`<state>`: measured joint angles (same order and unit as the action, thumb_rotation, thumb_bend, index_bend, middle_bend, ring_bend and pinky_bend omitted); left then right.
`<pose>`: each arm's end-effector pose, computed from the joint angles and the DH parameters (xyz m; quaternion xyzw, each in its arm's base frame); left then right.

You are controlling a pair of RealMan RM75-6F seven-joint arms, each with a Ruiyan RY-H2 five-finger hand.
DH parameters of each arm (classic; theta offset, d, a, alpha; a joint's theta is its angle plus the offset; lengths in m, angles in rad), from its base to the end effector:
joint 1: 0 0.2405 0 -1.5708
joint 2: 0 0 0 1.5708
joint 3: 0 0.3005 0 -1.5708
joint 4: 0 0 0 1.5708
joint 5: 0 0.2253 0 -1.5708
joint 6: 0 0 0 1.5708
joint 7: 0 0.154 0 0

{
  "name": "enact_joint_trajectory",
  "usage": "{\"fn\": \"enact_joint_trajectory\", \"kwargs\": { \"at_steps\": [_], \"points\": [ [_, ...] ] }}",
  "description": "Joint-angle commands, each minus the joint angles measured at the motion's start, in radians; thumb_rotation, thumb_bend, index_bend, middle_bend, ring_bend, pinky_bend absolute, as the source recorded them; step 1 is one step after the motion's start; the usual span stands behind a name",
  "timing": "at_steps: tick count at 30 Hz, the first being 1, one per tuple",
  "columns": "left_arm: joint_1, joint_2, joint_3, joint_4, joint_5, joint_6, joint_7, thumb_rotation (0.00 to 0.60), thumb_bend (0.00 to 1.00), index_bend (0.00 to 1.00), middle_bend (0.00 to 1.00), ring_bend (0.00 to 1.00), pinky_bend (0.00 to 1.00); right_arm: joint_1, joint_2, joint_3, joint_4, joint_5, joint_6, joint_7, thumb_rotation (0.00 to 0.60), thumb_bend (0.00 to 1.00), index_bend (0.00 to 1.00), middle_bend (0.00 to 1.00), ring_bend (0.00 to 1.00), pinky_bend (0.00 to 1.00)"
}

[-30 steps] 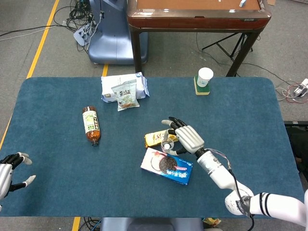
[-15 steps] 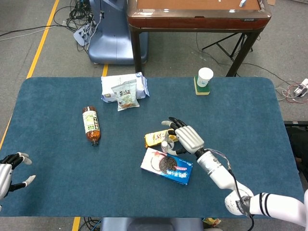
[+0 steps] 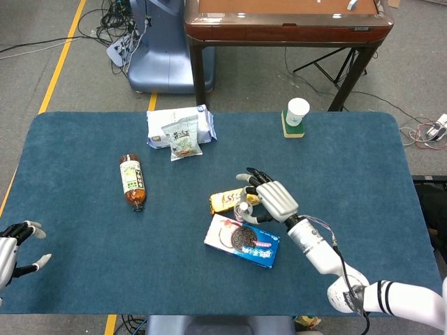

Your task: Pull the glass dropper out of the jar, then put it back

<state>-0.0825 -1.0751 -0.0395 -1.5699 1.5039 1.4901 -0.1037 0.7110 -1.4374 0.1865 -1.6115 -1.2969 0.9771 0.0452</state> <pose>-0.3690 0.1935 0.1848 -0.5894 -0.3936 -0.3942 0.5851 -0.1541 -0.3686 0.0015 0.6993 -0.4482 0.4694 0.2996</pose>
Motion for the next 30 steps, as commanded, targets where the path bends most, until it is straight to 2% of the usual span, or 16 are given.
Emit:
{"fn": "enact_joint_trajectory", "kwargs": {
  "at_steps": [1,9,24,30],
  "points": [
    [0.0,0.0,0.0,0.0,0.0,-0.001,0.001,0.6,0.17,0.45,0.35,0.3,0.44,-0.009,0.007,0.001,-0.002,-0.013,0.017,0.006,0.6,0.38,0.57,0.18,0.0,0.09],
    [-0.002,-0.002,0.0,-0.001,-0.002,-0.005,0.011,0.6,0.17,0.45,0.35,0.3,0.44,-0.036,0.038,0.005,-0.014,-0.029,0.051,0.045,0.6,0.38,0.6,0.22,0.02,0.09],
    [-0.005,-0.006,0.001,-0.003,-0.006,-0.013,0.026,0.6,0.17,0.45,0.35,0.3,0.44,-0.076,0.079,0.006,-0.013,-0.075,0.102,0.144,0.6,0.39,0.64,0.41,0.19,0.15],
    [-0.005,-0.005,0.001,-0.003,-0.007,-0.014,0.024,0.6,0.17,0.45,0.35,0.3,0.44,-0.087,0.076,0.004,0.001,-0.095,0.124,0.17,0.6,0.41,0.65,0.49,0.28,0.21]
  ]
}}
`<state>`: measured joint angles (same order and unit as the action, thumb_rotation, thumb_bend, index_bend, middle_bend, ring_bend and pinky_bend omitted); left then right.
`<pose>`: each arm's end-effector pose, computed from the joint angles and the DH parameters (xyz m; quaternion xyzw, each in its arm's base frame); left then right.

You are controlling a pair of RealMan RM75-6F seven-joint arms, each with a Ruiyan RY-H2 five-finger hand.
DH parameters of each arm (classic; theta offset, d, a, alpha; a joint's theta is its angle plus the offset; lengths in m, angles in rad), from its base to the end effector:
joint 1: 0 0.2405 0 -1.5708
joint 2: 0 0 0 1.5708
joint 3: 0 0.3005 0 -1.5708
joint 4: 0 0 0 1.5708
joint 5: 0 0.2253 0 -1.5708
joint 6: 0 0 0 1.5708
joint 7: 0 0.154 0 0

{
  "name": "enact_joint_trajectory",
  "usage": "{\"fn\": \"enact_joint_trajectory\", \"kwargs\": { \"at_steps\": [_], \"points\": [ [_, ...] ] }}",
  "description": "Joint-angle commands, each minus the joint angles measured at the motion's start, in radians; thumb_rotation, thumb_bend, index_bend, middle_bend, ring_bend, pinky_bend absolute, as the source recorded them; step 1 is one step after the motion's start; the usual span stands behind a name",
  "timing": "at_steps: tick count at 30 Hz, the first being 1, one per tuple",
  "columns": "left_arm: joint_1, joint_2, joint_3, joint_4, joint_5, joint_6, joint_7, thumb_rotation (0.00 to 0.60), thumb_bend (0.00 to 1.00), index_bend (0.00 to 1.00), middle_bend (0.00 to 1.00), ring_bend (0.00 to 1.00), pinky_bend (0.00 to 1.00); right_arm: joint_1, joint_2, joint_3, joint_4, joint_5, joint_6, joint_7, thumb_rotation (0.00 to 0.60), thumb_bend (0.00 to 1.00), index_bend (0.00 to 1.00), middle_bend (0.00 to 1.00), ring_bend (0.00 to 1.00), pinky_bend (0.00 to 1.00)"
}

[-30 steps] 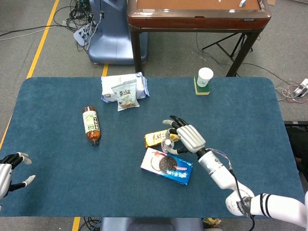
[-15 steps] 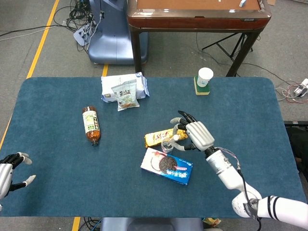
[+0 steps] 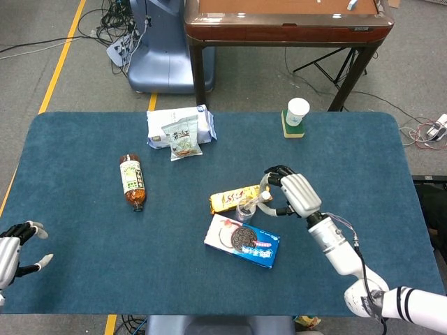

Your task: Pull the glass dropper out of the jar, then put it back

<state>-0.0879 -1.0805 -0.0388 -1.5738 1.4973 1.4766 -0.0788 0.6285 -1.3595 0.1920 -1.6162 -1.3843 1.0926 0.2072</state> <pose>-0.3687 0.1952 0.1808 -0.5940 -0.3931 -0.3857 0.5863 -0.1813 -0.3649 0.0460 0.6480 -0.4559 0.5235 0.3133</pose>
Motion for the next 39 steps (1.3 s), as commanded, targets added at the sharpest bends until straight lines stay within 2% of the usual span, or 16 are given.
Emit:
{"fn": "enact_joint_trajectory", "kwargs": {
  "at_steps": [1,17,39],
  "points": [
    [0.0,0.0,0.0,0.001,0.0,0.0,-0.001,0.6,0.17,0.45,0.35,0.3,0.44,-0.007,-0.003,-0.002,0.008,-0.012,0.014,0.013,0.6,0.41,0.66,0.5,0.29,0.21],
    [-0.003,-0.002,0.002,-0.004,-0.002,-0.008,0.011,0.6,0.17,0.45,0.35,0.3,0.44,-0.045,0.003,-0.018,0.036,-0.075,0.082,0.073,0.6,0.46,0.69,0.56,0.36,0.3],
    [-0.001,0.001,0.004,-0.004,0.003,-0.004,0.0,0.6,0.17,0.45,0.35,0.3,0.44,-0.017,-0.057,0.013,0.049,-0.107,0.11,0.113,0.6,0.47,0.7,0.58,0.38,0.31]
  ]
}}
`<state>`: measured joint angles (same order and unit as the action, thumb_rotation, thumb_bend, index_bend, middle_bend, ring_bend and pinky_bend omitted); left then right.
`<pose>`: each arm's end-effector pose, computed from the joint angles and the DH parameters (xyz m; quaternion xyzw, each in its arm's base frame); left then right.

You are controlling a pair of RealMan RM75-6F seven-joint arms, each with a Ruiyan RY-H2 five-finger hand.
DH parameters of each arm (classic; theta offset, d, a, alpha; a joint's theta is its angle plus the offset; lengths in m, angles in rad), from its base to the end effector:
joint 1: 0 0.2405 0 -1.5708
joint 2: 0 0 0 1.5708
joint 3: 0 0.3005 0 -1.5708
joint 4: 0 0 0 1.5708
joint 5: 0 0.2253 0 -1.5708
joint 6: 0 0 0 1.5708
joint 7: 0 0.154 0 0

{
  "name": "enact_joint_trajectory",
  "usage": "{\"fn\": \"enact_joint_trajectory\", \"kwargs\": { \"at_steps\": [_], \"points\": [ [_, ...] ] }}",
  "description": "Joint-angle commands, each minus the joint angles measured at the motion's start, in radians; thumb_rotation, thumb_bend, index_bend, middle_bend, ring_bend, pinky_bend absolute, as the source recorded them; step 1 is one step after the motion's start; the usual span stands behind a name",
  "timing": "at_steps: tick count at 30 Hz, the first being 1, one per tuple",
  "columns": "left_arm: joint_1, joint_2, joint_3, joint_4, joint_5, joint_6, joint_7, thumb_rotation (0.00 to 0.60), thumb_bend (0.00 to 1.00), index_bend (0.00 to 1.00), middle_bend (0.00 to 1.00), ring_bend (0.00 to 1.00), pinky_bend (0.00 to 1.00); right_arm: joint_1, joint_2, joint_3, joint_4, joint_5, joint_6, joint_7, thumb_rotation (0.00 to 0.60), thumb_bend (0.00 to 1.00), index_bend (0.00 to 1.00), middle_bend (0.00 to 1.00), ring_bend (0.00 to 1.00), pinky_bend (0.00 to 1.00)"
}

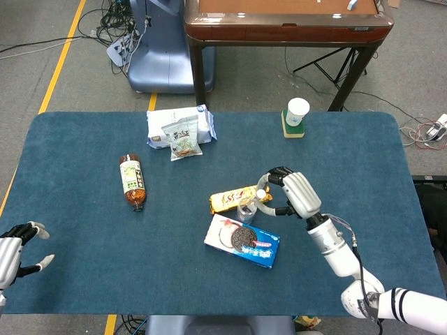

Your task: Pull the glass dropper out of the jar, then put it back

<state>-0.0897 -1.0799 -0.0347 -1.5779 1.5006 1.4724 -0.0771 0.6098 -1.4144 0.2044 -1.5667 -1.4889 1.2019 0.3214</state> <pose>-0.3678 0.1949 0.1791 -0.5967 -0.3949 -0.3846 0.5832 -0.1723 -0.3609 0.0464 0.6169 -0.4410 0.5887 0.2801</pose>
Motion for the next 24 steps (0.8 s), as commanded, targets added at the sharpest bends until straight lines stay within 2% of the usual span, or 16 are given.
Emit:
{"fn": "enact_joint_trajectory", "kwargs": {
  "at_steps": [1,10,24],
  "points": [
    [0.001,0.001,0.0,0.0,0.0,0.001,-0.003,0.6,0.17,0.45,0.35,0.3,0.44,0.003,-0.003,0.0,-0.001,-0.003,0.001,-0.003,0.6,0.47,0.7,0.58,0.38,0.31],
    [0.0,0.002,0.0,0.002,-0.001,0.0,-0.004,0.6,0.17,0.45,0.35,0.3,0.44,-0.006,0.026,0.003,-0.033,-0.014,0.021,0.001,0.6,0.47,0.7,0.58,0.38,0.31],
    [-0.002,-0.002,0.001,-0.001,-0.002,-0.005,0.012,0.6,0.17,0.45,0.35,0.3,0.44,-0.034,0.147,0.011,-0.152,-0.009,0.039,-0.042,0.6,0.47,0.7,0.59,0.4,0.31]
  ]
}}
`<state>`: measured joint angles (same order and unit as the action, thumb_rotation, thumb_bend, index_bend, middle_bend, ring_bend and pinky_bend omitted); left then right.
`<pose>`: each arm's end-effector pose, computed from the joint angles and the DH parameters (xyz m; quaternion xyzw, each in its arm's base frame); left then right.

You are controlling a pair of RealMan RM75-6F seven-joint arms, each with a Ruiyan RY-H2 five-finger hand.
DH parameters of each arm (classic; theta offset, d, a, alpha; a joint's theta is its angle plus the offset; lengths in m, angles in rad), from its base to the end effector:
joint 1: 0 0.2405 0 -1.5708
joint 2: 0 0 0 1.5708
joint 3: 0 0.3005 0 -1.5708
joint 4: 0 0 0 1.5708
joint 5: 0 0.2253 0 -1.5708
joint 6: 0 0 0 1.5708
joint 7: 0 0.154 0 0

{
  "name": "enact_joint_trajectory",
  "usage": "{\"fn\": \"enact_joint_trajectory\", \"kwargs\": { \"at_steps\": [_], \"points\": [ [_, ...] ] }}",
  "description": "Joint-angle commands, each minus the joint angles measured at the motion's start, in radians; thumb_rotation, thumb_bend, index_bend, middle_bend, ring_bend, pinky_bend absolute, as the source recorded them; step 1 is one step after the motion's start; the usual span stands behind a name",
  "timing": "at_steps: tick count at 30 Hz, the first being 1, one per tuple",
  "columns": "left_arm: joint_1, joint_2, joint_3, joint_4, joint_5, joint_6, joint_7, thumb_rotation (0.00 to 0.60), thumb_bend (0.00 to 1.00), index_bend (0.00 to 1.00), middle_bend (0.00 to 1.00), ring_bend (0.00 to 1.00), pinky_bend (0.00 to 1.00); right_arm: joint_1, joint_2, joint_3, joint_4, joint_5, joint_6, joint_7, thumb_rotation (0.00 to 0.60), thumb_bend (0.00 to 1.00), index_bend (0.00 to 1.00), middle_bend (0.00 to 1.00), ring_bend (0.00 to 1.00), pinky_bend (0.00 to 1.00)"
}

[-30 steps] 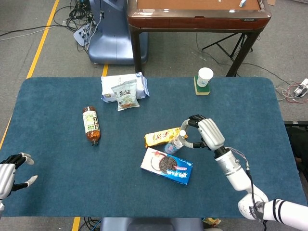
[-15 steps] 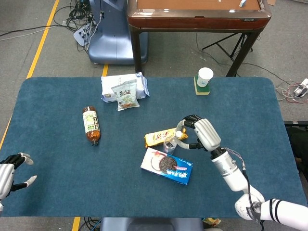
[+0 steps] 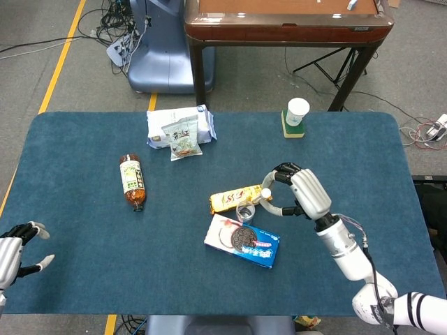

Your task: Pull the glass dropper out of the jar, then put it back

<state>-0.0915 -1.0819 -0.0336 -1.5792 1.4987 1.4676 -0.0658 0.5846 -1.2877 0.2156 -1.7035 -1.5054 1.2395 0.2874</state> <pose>-0.3678 0.1952 0.1775 -0.5992 -0.3942 -0.3806 0.5838 -0.1634 -0.3487 0.0895 0.6183 -0.4162 0.6016 0.2872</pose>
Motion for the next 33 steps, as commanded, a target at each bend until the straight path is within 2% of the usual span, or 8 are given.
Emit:
{"fn": "enact_joint_trajectory", "kwargs": {
  "at_steps": [1,15,20,28,31,33],
  "points": [
    [-0.001,-0.001,0.0,0.0,0.0,-0.001,0.001,0.6,0.17,0.45,0.35,0.3,0.44,-0.013,0.028,0.0,-0.02,0.011,0.003,-0.011,0.6,0.47,0.7,0.59,0.4,0.31],
    [-0.008,-0.007,0.004,-0.003,0.001,-0.016,0.016,0.6,0.17,0.45,0.35,0.3,0.44,-0.081,0.11,-0.025,-0.03,0.094,0.0,-0.085,0.6,0.48,0.7,0.6,0.41,0.31],
    [-0.009,-0.008,0.005,-0.003,-0.001,-0.02,0.019,0.6,0.17,0.45,0.35,0.3,0.44,-0.095,0.109,-0.031,-0.017,0.104,-0.018,0.017,0.6,0.48,0.7,0.6,0.41,0.31],
    [-0.009,-0.006,0.005,-0.004,-0.002,-0.019,0.015,0.6,0.17,0.45,0.35,0.3,0.44,-0.11,0.104,-0.036,0.018,0.065,-0.035,0.296,0.6,0.48,0.7,0.6,0.41,0.31],
    [-0.009,-0.006,0.006,-0.004,-0.002,-0.019,0.015,0.6,0.17,0.45,0.35,0.3,0.44,-0.109,0.108,-0.042,0.033,0.051,-0.041,0.312,0.6,0.48,0.71,0.6,0.41,0.31],
    [-0.009,-0.006,0.006,-0.005,-0.001,-0.018,0.014,0.6,0.17,0.45,0.35,0.3,0.44,-0.108,0.107,-0.047,0.046,0.045,-0.042,0.262,0.6,0.48,0.71,0.6,0.41,0.31]
  ]
}}
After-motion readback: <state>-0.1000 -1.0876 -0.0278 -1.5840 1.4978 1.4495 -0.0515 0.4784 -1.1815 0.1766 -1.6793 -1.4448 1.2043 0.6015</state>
